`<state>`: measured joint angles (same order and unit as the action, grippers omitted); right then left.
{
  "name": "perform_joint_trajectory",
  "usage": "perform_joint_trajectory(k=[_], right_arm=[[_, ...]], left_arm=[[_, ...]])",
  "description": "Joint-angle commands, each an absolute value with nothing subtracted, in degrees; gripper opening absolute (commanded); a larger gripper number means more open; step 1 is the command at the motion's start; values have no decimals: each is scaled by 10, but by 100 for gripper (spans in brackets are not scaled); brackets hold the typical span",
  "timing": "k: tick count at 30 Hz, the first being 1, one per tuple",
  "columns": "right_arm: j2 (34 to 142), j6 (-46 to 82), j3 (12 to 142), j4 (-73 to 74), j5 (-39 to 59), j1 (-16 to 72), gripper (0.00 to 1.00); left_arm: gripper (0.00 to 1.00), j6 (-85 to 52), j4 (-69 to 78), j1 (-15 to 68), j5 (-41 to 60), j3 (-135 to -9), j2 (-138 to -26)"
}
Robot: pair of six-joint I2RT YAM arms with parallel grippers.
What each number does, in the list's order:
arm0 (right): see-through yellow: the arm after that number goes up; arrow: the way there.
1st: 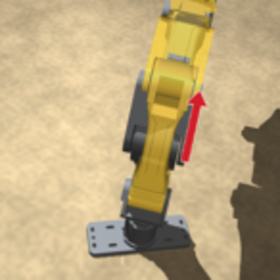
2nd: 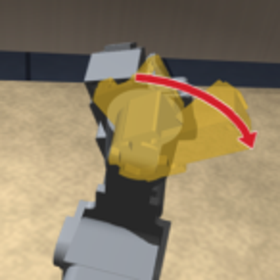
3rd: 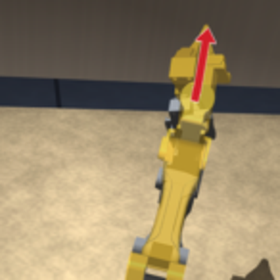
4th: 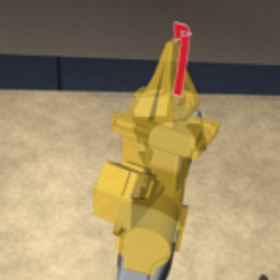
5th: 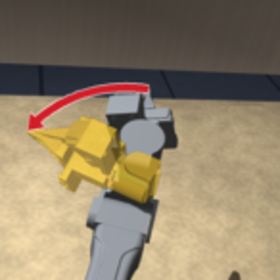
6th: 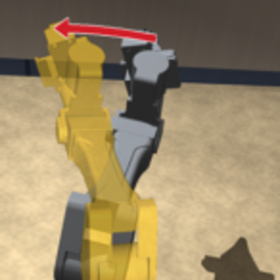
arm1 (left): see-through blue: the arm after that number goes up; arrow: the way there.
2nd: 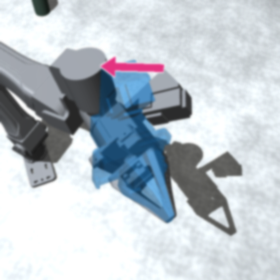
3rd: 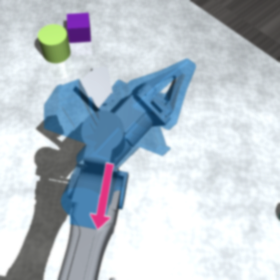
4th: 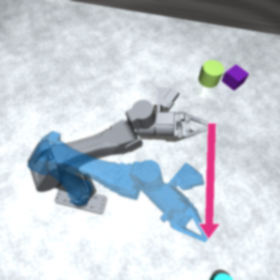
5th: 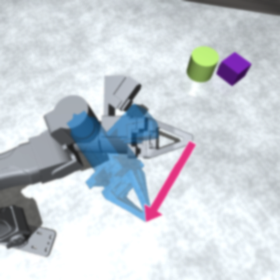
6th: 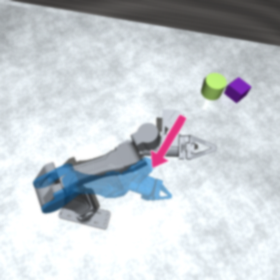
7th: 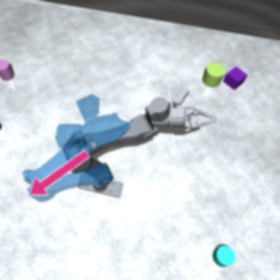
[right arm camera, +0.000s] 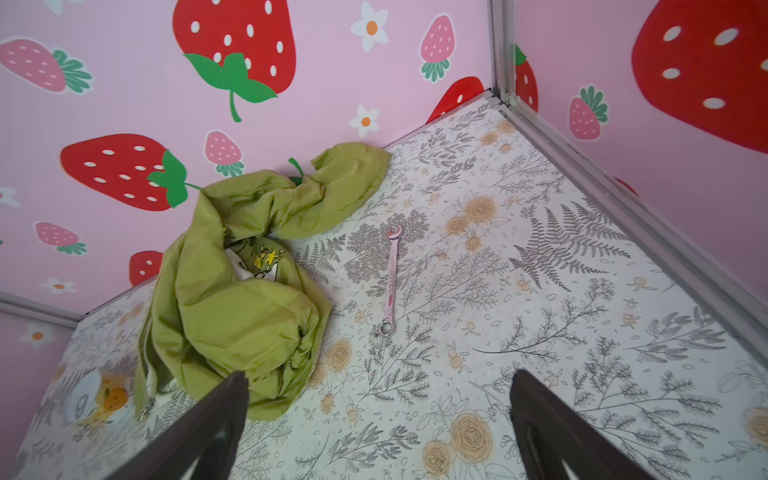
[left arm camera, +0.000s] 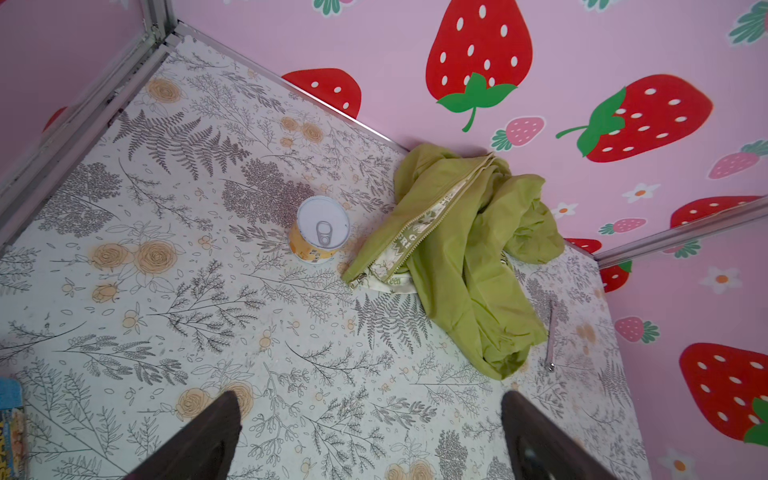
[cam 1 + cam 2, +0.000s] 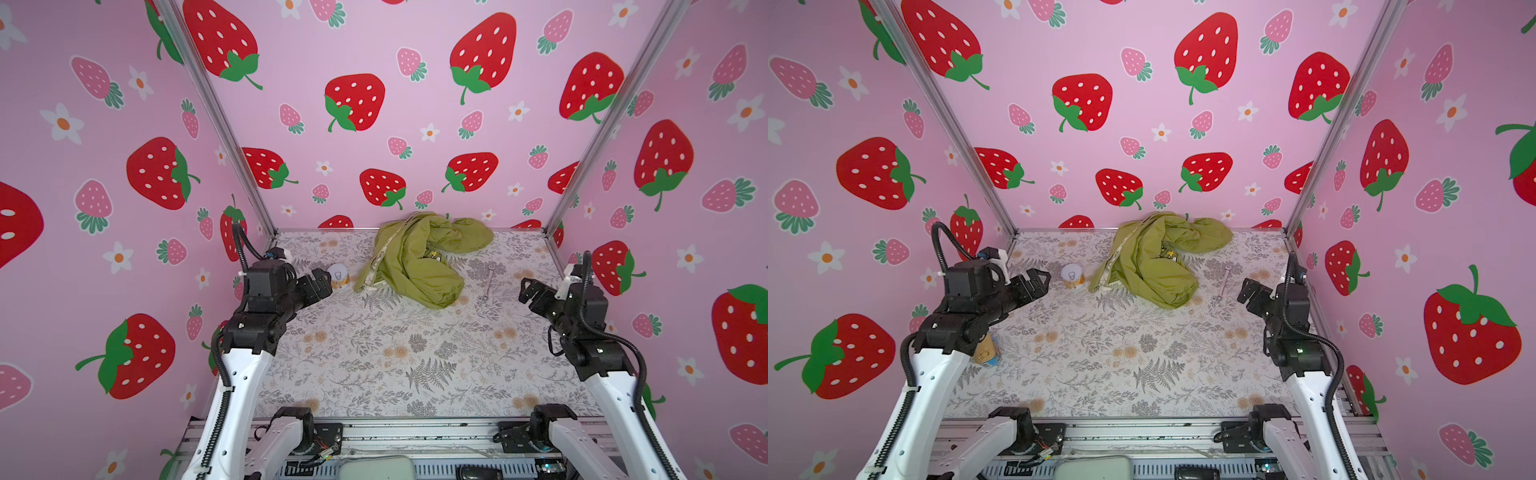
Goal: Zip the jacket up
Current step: 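Raise both arms and reach both grippers toward the green jacket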
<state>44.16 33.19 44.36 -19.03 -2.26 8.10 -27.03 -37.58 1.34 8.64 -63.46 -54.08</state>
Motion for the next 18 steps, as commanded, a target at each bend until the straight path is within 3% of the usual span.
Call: perform_joint_trajectory(k=[1,2,4,6,14,18], right_arm=[[479,318,470,-180,63,83,96],[501,308,483,-185,96,83,87],[532,313,483,-164,141,86,81],[555,322,476,-125,159,102,82],[735,316,574,-116,51,247,80],[848,320,622,-113,16,272,80]], left_arm=[[99,-288,-385,11,122,-635,-557],[99,-292,-395,10,135,-642,-569],[98,-292,-406,11,173,-651,-595],[91,-293,-385,12,206,-635,-611],[90,-345,-308,67,219,-552,-640],[90,-363,-292,124,204,-532,-652]])
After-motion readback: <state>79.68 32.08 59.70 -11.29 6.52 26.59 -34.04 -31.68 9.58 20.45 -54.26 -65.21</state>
